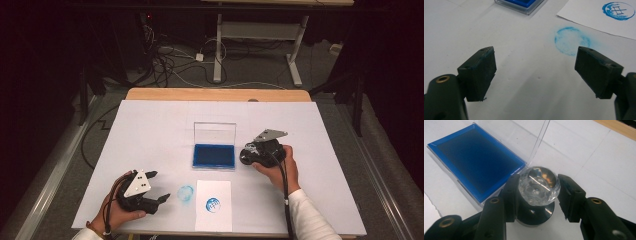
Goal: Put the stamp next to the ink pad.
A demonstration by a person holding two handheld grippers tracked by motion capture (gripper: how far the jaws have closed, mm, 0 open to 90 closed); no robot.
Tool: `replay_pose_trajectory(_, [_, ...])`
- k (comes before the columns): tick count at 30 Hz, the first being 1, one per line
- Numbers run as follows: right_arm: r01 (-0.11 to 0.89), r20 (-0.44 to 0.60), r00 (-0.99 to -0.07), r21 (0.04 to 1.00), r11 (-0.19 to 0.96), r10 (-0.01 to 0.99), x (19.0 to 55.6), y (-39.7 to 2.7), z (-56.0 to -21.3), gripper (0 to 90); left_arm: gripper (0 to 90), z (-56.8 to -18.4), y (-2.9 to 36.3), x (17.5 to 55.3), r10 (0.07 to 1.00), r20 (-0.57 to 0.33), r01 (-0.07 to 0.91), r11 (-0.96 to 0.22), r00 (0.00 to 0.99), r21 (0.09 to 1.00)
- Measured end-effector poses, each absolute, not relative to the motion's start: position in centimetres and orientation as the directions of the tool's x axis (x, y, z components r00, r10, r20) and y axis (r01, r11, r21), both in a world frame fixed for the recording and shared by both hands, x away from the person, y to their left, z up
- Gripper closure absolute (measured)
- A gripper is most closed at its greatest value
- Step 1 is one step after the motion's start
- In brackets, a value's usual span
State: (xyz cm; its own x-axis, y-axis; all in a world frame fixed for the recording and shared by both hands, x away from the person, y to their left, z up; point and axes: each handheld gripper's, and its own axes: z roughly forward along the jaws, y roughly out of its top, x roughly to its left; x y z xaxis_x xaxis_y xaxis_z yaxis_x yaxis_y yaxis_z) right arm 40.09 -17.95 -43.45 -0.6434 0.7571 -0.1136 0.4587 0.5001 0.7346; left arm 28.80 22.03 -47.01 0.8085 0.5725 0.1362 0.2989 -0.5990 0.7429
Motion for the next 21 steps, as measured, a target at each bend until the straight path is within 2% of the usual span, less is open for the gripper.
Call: replay_pose_trajectory(21, [0.416,-0.122,-0.649,0.770,0.484,0.751,39.63,-18.20,-42.51,43.0,17.8,-46.83,22.06,28.72,0.582,0.138,0.296,-0.586,0.801,0.754])
